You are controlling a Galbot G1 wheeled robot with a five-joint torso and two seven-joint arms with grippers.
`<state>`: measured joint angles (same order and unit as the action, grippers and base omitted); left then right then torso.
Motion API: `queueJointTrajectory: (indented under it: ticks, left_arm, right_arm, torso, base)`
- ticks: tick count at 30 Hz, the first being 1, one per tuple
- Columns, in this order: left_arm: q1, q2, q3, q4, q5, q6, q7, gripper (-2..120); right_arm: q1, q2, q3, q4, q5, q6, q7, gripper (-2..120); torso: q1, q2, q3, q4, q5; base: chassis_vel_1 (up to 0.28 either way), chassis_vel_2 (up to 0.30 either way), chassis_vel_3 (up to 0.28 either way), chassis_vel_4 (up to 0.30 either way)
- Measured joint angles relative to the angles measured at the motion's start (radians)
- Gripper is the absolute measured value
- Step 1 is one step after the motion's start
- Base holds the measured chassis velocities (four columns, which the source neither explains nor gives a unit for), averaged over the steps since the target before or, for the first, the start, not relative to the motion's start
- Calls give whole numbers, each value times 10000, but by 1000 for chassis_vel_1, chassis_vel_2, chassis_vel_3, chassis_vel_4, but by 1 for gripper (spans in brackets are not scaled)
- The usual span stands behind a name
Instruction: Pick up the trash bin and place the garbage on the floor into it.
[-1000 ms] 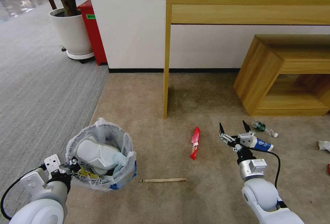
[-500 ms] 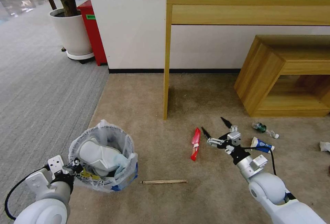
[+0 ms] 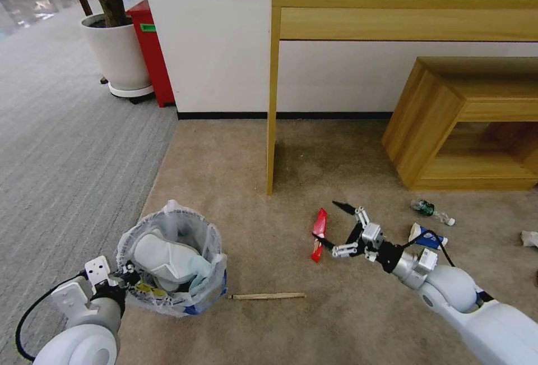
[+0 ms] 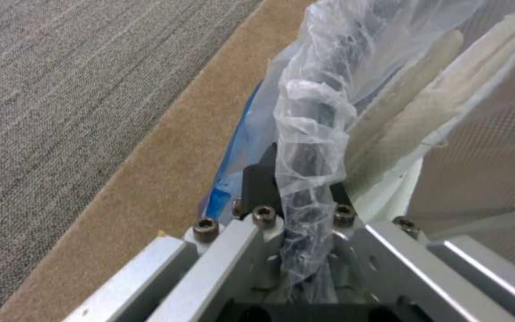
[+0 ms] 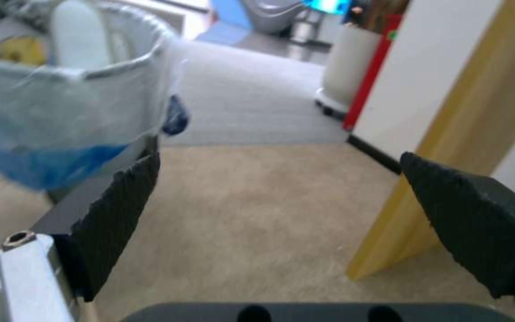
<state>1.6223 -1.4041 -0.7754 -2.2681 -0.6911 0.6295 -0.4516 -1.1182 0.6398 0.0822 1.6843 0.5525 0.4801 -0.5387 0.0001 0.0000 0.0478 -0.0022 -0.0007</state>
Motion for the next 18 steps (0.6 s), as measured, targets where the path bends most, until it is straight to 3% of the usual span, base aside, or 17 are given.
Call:
queueJointTrajectory:
  ticks: [9, 18]
  left_arm:
    - [-52, -49, 53, 126, 125, -27, 27, 0]
    - [-103, -142, 170, 224, 248, -46, 37, 0]
  right_arm:
    - [440, -849, -956, -521, -104, 278, -624, 100]
    - [478, -1080, -1492, -1091, -419, 375, -900, 100]
  torso:
    - [0, 0, 0, -1, 1]
    - [0, 0, 0, -1, 1]
  base:
    - [0, 0, 0, 0]
    - [0, 0, 0, 0]
